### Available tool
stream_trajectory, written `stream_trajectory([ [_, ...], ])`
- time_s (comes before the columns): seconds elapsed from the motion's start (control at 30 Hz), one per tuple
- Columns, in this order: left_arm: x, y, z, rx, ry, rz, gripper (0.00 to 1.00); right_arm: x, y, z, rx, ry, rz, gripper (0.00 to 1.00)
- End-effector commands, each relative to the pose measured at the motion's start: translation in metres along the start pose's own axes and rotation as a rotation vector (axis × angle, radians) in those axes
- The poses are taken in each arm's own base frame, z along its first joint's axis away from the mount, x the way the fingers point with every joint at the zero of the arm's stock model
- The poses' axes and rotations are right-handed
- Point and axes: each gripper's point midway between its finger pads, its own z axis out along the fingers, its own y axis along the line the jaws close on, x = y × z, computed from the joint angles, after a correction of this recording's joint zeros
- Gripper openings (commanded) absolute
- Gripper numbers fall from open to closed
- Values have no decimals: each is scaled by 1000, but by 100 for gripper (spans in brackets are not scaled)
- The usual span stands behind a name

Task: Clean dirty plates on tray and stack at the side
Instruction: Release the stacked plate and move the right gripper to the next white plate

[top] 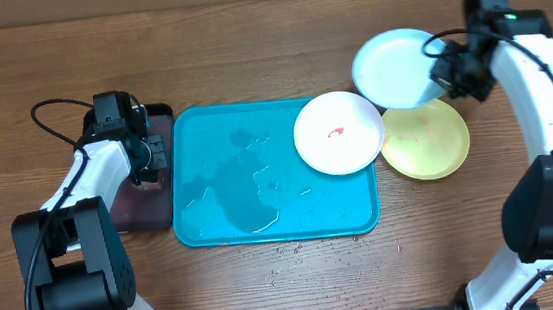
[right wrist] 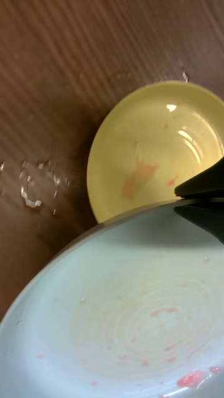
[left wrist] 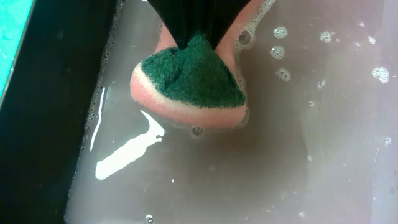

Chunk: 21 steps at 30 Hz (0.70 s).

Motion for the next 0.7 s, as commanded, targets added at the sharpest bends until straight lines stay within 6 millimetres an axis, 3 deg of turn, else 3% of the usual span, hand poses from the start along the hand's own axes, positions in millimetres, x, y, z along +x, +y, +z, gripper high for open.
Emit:
stream_trajectory([
  [0.0, 11, 1, 1, 9, 30, -17, 9, 8, -17, -4, -36, 43, 57, 4],
  [0.13, 11, 1, 1, 9, 30, -17, 9, 9, -50, 8, 4, 79, 131, 4],
  [0.37, 11, 1, 1, 9, 30, -17, 10, 27, -88, 23, 87, 152, 157, 4],
  [0.67, 11, 1, 1, 8, 30, -17, 9, 61, -105, 38, 153, 249, 153, 4],
])
